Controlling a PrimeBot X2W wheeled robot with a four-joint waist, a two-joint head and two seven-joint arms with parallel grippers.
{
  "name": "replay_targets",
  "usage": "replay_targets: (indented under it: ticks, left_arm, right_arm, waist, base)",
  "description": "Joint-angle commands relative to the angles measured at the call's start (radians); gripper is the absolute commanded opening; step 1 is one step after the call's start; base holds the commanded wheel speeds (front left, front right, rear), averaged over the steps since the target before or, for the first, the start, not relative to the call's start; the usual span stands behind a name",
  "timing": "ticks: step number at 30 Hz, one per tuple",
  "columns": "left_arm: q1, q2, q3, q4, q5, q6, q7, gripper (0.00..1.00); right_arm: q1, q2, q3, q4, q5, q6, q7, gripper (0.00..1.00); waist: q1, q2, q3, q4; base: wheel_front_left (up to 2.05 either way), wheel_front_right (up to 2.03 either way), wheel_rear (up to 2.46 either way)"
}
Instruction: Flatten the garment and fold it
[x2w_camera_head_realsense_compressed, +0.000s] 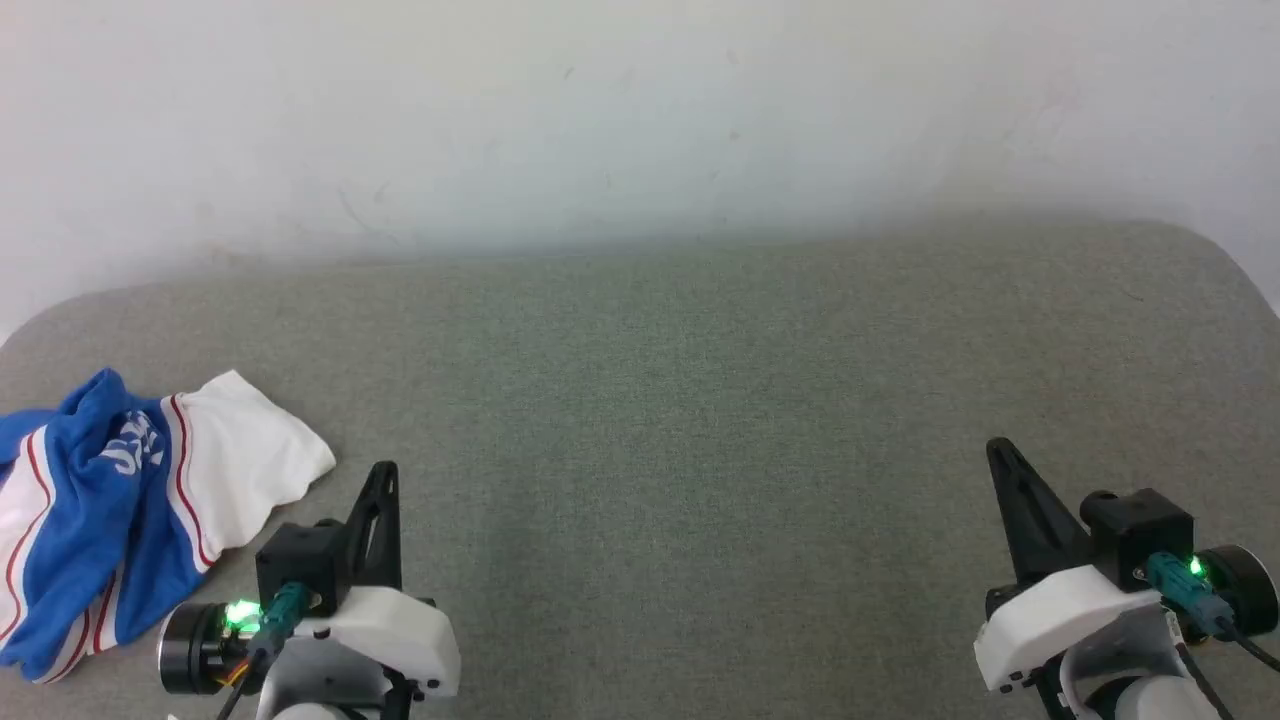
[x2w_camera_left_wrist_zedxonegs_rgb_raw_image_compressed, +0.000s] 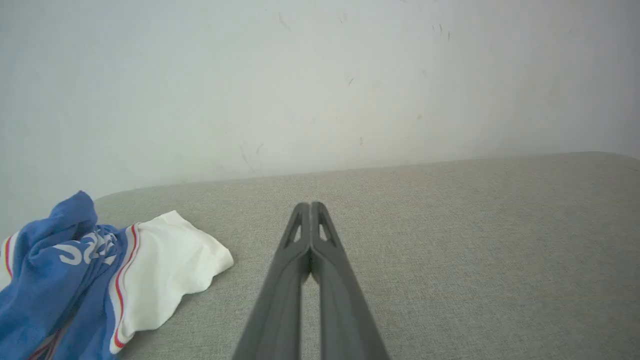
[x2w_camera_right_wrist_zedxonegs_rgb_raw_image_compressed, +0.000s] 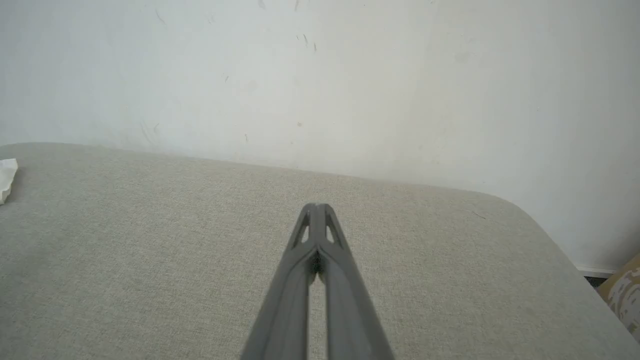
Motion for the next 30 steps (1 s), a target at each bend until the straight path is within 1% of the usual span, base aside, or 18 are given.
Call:
replay_targets:
  ticks: [1, 30]
  left_arm:
    - [-0.012, -0.004, 0.004, 0.002, 0.004, -0.008, 0.000, 0.00]
    - [-0.012, -0.004, 0.004, 0.002, 0.004, -0.008, 0.000, 0.00]
  right_arm:
    - [-0.015, 0.003, 0.000, 0.001, -0.007, -0.001, 0.000, 0.00]
    - [-0.015, 0.003, 0.000, 0.001, -0.007, -0.001, 0.000, 0.00]
  waist:
    - [0.0000, -0.0001, 0.000, 0.000]
    - [0.0000, -0.0001, 0.000, 0.000]
  base:
    - [0.00, 0.00, 0.00]
    - [0.00, 0.00, 0.00]
